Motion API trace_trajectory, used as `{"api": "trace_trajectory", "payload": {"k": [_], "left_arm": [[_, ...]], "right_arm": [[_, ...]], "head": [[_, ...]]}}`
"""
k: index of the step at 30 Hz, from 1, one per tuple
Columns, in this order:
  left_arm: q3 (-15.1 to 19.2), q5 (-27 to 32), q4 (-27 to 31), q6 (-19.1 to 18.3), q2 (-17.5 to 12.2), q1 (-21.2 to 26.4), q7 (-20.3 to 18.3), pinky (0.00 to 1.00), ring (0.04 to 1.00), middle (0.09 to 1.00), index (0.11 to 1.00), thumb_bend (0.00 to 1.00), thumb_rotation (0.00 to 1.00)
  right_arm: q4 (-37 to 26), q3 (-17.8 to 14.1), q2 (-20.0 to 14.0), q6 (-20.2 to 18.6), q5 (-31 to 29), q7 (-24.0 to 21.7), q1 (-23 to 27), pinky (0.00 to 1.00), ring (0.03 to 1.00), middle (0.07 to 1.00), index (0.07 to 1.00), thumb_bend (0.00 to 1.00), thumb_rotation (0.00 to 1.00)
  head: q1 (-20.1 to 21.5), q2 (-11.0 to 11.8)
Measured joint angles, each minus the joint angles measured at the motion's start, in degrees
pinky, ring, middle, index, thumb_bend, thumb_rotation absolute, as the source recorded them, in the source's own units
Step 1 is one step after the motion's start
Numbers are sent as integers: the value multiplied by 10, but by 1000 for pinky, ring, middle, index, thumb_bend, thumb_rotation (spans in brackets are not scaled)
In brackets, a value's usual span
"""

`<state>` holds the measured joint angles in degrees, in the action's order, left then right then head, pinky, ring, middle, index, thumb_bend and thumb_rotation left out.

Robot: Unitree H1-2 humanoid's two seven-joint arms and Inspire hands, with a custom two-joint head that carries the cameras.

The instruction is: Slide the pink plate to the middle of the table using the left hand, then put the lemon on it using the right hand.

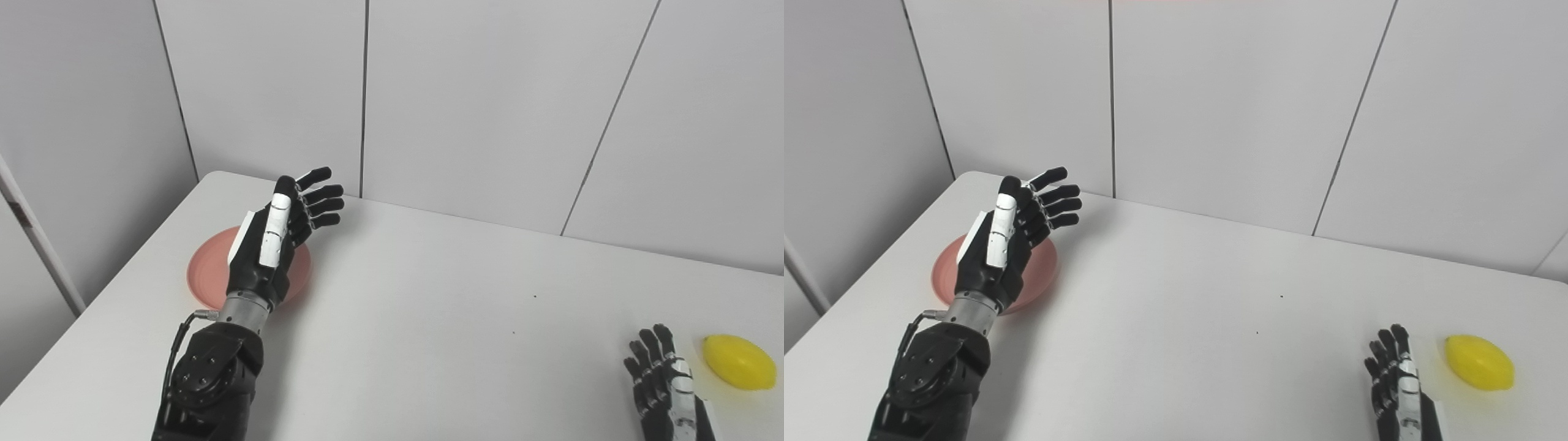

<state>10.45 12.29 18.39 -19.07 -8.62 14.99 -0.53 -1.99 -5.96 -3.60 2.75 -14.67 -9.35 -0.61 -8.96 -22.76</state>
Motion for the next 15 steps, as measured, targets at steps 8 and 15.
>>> {"api": "trace_trajectory", "payload": {"k": [8, 15], "left_arm": [[48, 38, -107, 28, -82, 64, -35, 706, 709, 702, 734, 938, 1000], [54, 41, -135, 38, -100, 79, -44, 698, 704, 679, 729, 924, 1000]], "right_arm": [[-1, 0, 1, 0, 2, 0, -1, 1000, 968, 972, 986, 563, 967], [-4, 1, 4, 1, 4, 0, -1, 1000, 980, 977, 996, 551, 980]], "head": [[1, 2], [-3, 0]]}}
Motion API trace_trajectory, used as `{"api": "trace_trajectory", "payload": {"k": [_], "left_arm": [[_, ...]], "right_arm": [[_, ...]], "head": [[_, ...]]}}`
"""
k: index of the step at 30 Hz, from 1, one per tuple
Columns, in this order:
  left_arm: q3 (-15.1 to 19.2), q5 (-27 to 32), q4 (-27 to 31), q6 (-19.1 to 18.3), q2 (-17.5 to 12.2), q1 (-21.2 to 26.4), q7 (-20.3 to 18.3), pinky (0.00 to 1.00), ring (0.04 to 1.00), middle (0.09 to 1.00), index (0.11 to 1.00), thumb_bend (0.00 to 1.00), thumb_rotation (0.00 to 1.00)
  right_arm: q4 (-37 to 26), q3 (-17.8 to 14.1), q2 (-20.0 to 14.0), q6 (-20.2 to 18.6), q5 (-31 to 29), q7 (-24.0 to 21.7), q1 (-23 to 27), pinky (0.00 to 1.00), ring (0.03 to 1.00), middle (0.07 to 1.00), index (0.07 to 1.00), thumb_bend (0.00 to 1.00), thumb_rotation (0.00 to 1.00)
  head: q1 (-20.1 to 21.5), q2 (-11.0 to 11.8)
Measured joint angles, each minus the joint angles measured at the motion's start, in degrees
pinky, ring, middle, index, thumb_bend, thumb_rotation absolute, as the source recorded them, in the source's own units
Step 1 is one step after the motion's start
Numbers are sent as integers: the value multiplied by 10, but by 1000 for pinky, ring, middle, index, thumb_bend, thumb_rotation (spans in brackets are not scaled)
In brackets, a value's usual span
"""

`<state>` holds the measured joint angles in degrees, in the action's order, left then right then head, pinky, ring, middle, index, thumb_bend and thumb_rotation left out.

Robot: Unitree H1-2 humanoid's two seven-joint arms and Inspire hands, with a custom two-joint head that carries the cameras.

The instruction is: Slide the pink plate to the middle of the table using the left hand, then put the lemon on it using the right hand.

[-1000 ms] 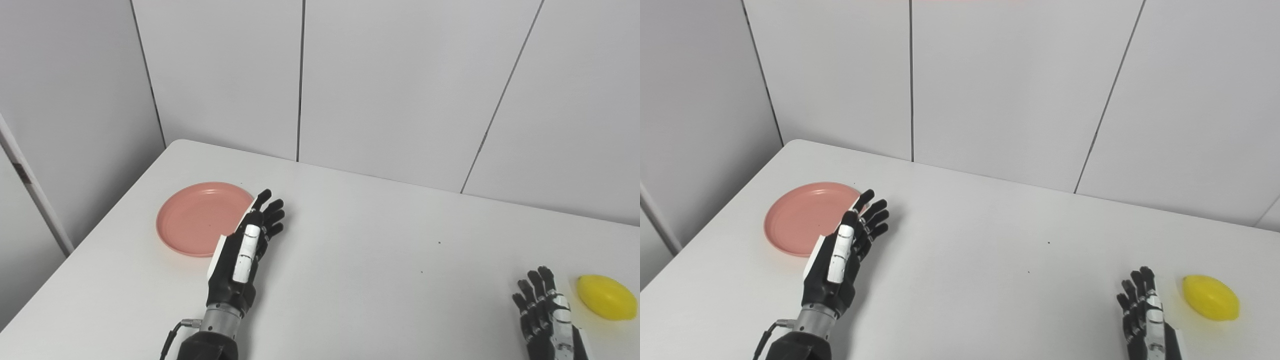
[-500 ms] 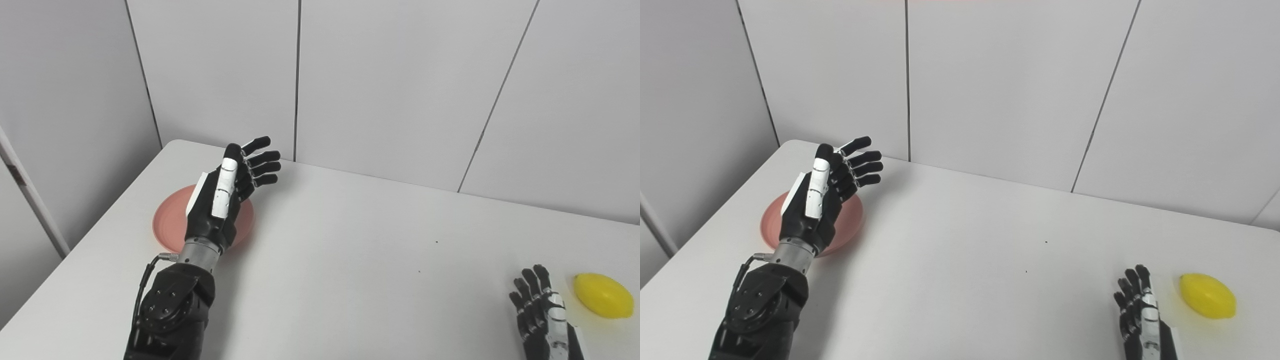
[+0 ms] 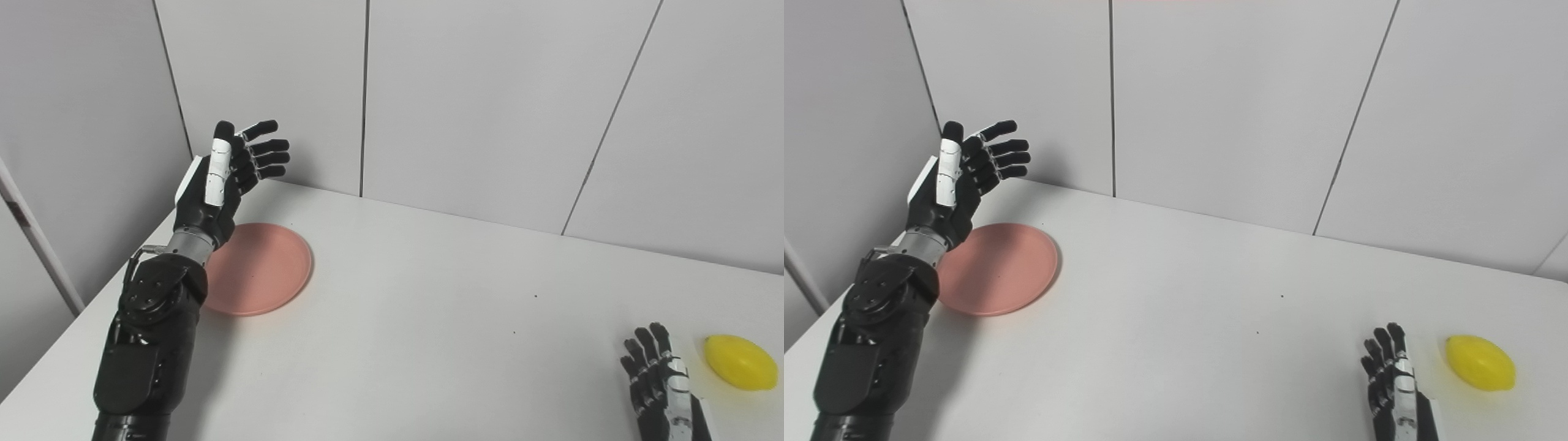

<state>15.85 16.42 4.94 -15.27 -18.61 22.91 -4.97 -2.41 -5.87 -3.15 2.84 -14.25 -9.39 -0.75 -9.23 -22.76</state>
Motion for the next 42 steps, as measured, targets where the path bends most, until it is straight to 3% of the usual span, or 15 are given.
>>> {"api": "trace_trajectory", "payload": {"k": [18, 26, 32, 39, 42], "left_arm": [[44, -5, -112, 11, -47, 33, 18, 754, 734, 710, 775, 899, 1000], [63, 0, -189, 16, -60, 45, 20, 787, 752, 724, 777, 882, 1000], [64, -1, -246, 40, -62, 46, 22, 763, 732, 723, 765, 865, 1000], [62, -7, -344, 99, -62, 48, 21, 785, 728, 690, 770, 910, 982], [63, -4, -388, 120, -63, 49, 15, 768, 730, 696, 768, 876, 987]], "right_arm": [[-2, -1, 0, 0, -1, -1, -3, 1000, 971, 974, 991, 542, 963], [-4, -1, -1, 0, -1, -1, -5, 1000, 973, 973, 990, 564, 949], [-5, -1, -1, 0, -1, -1, -6, 1000, 970, 972, 986, 544, 946], [-7, -1, -1, 0, -5, -1, -7, 1000, 972, 972, 989, 538, 947], [-7, -1, -1, 0, -6, -1, -7, 1000, 973, 973, 989, 534, 950]], "head": [[-2, -5], [-1, -9], [2, -11], [2, -13], [4, -14]]}}
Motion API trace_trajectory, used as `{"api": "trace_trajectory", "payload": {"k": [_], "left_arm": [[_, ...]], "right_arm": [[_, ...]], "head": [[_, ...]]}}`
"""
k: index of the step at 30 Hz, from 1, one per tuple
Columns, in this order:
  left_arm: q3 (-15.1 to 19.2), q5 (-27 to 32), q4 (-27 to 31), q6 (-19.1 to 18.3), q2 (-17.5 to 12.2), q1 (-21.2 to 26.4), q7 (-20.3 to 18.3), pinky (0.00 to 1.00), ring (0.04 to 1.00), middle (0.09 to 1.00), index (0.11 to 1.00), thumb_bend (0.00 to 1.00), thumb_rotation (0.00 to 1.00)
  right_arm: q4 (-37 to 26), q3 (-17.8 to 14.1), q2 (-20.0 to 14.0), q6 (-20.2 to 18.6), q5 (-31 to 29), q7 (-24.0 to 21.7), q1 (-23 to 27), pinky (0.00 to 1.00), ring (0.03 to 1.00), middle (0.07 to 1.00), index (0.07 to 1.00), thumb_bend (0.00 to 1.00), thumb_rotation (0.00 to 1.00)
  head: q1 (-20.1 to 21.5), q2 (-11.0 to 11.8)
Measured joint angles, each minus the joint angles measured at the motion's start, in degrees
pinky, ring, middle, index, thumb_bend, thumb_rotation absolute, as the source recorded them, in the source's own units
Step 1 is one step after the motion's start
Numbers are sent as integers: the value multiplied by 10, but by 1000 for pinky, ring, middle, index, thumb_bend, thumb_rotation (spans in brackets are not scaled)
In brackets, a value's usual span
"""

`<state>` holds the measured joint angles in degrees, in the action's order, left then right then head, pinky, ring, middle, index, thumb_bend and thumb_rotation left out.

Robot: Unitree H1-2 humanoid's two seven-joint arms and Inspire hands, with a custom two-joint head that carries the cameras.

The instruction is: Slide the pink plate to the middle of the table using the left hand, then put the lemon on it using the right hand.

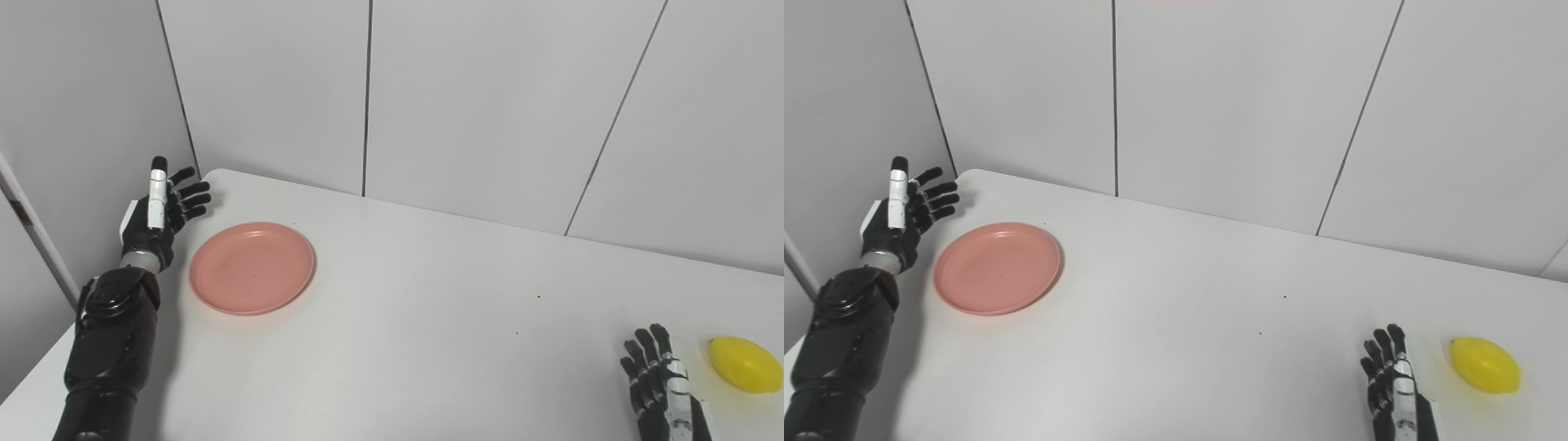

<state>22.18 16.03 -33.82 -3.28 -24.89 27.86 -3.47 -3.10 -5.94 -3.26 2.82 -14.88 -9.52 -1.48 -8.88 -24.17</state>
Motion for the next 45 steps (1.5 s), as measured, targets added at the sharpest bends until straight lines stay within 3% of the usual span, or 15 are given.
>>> {"api": "trace_trajectory", "payload": {"k": [7, 13, 19, 24, 32, 45], "left_arm": [[-2, 7, -51, 45, -3, 5, -21, 798, 764, 748, 805, 852, 1000], [-6, 7, -94, 94, -4, 13, -27, 794, 759, 737, 778, 877, 989], [-13, 7, -95, 104, -5, 12, -27, 745, 724, 703, 742, 911, 992], [-19, 12, -75, 102, -2, -1, -37, 751, 725, 716, 782, 903, 991], [-31, 18, 11, 68, 16, -43, -48, 737, 725, 716, 779, 878, 1000], [-49, 28, 172, -32, 61, -100, -45, 750, 744, 734, 769, 859, 990]], "right_arm": [[-1, 0, 0, 0, -1, 0, -1, 1000, 975, 978, 992, 535, 942], [-1, 1, 0, 0, -1, 0, -1, 1000, 971, 976, 986, 551, 943], [-1, 1, 0, 0, 0, 0, -1, 1000, 971, 973, 985, 552, 951], [-1, 2, 0, 0, 3, 1, -1, 1000, 965, 967, 982, 554, 947], [-2, 5, 1, 0, 7, 3, -1, 1000, 964, 968, 987, 570, 960], [-6, 11, 3, -1, 8, 6, -4, 1000, 960, 965, 977, 577, 967]], "head": [[1, -1], [2, -2], [3, -4], [4, -4], [11, -5], [13, -8]]}}
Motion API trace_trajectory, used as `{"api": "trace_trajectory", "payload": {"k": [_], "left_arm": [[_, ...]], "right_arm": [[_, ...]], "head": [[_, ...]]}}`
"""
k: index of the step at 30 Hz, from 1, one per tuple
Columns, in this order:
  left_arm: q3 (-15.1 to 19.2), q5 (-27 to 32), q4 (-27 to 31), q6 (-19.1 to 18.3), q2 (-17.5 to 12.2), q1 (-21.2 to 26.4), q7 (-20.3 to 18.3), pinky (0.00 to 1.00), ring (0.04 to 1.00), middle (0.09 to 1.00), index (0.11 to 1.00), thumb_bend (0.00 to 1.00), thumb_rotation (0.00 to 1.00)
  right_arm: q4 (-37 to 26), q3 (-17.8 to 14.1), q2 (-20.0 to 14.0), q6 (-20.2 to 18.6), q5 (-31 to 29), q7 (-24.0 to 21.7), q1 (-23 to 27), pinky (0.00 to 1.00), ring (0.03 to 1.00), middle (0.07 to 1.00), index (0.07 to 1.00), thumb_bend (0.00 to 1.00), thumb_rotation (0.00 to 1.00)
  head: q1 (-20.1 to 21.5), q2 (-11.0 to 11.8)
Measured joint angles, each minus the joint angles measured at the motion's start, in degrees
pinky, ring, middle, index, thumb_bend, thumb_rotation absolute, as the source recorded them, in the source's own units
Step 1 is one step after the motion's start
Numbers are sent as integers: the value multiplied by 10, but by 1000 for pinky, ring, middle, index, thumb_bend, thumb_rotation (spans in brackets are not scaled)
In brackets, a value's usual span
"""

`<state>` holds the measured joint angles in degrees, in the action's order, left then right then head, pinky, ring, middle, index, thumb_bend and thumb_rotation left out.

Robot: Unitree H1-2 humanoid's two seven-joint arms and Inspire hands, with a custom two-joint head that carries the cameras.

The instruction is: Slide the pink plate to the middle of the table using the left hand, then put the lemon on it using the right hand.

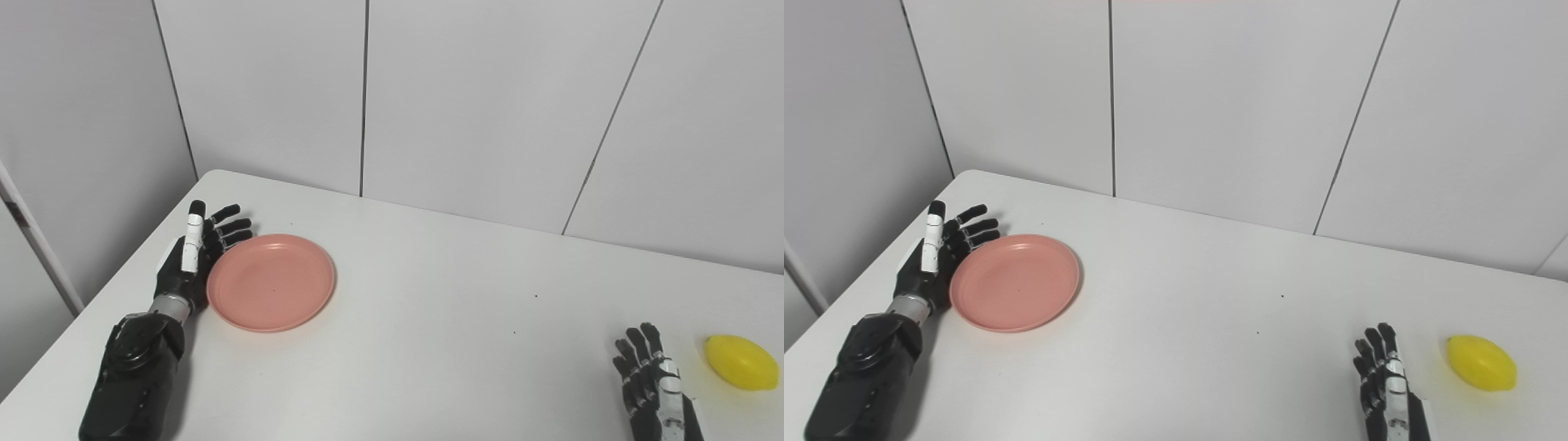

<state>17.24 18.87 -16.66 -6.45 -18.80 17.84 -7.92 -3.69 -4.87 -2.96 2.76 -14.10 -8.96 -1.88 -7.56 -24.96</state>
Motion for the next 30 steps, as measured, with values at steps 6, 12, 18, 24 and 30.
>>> {"api": "trace_trajectory", "payload": {"k": [6, 12, 18, 24, 30], "left_arm": [[-1, -4, 65, -34, 32, -8, 31, 732, 728, 717, 751, 893, 960], [-7, -14, 98, -44, 87, -8, 78, 756, 750, 739, 754, 897, 947], [-12, -31, 98, -44, 106, -8, 100, 776, 755, 745, 749, 892, 970], [-16, -37, 98, -44, 119, -9, 109, 799, 758, 748, 755, 865, 968], [-24, -42, 98, -44, 127, -14, 109, 801, 761, 748, 750, 869, 967]], "right_arm": [[0, 0, 0, 0, 1, 6, -1, 1000, 958, 964, 977, 574, 971], [-1, 4, 1, 0, 1, 6, -1, 1000, 956, 961, 977, 575, 968], [-5, 6, 5, 0, 1, 8, -3, 1000, 950, 955, 975, 575, 968], [-7, 9, 5, 0, 1, 7, -5, 1000, 958, 961, 983, 591, 976], [-8, 10, 5, 0, 1, 7, -5, 1000, 953, 959, 981, 585, 972]], "head": [[0, -2], [4, -4], [7, -6], [5, -8], [7, -9]]}}
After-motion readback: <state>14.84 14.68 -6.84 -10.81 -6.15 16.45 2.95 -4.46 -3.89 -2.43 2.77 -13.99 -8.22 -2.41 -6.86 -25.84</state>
